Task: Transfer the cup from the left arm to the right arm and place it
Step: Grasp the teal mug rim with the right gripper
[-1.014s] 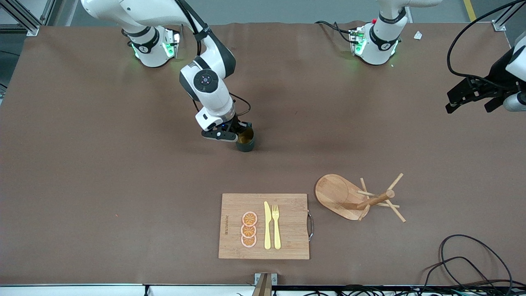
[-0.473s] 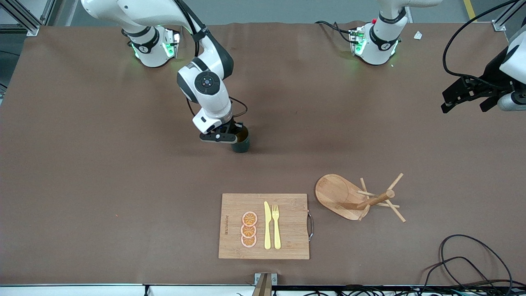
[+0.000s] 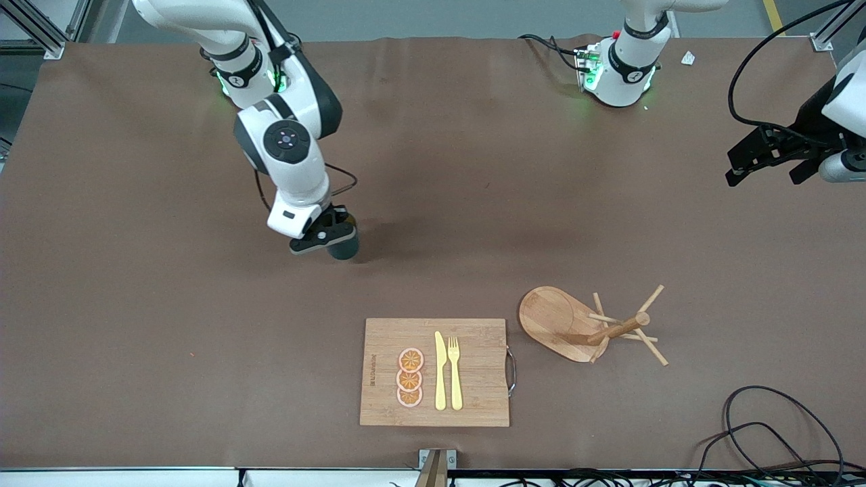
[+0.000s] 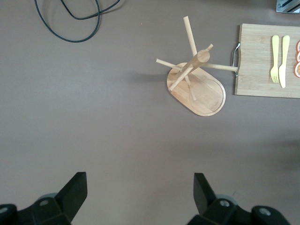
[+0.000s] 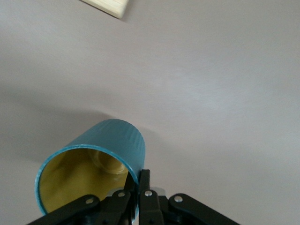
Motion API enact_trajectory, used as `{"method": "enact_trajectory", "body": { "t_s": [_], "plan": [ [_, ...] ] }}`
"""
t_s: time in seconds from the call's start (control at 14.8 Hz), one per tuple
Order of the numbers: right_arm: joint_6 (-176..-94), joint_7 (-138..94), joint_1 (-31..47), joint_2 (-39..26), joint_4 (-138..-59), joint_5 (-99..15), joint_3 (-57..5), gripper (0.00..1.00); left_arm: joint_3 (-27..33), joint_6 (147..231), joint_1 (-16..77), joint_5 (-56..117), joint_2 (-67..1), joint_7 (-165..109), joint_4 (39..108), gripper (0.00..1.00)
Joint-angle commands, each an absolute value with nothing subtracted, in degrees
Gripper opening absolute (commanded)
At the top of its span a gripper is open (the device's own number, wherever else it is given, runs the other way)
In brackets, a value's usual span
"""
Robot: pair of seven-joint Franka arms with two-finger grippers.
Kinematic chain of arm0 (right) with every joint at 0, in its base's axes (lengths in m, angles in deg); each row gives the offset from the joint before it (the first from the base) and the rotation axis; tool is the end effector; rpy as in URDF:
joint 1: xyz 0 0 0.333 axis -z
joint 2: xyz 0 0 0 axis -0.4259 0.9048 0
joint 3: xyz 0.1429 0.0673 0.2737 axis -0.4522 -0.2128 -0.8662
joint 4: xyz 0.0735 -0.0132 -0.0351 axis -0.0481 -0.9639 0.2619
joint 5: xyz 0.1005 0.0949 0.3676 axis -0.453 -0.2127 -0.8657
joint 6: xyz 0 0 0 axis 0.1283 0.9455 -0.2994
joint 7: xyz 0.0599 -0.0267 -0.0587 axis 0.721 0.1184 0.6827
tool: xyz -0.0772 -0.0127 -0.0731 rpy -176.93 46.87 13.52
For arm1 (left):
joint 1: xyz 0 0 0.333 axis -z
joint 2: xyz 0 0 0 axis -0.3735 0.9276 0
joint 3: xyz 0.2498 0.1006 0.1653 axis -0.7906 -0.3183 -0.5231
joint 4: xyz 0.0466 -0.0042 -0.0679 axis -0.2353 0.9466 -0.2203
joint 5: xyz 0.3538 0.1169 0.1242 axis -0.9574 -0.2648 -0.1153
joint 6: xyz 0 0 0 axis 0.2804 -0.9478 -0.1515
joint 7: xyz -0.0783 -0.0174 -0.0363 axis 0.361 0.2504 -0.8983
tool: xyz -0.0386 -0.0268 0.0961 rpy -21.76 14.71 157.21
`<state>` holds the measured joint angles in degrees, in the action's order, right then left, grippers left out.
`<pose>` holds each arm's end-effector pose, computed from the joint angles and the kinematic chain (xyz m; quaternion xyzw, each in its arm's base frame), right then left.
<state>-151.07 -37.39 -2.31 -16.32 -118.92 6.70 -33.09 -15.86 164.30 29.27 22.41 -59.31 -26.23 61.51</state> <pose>0.5092 0.2769 0.3129 0.9705 0.2295 0.0166 0.0723 0.5506 -0.0637 0.6600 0.9985 0.0158 0.0506 0.0139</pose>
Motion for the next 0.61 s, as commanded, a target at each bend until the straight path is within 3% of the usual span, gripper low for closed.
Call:
{"method": "enact_trajectory", "body": {
  "t_s": [0.0,0.54],
  "plan": [
    [-154.6,-32.8,-1.1,-21.1,-127.4,11.2,-33.9,0.00,-15.6,164.6,28.9,23.1,-59.2,-25.6,61.0,1.00],
    [-163.2,14.8,16.1,-27.9,-138.1,10.9,-34.0,0.00,-15.6,165.2,29.2,23.3,-58.9,-25.1,61.0,1.00]
  ]
}}
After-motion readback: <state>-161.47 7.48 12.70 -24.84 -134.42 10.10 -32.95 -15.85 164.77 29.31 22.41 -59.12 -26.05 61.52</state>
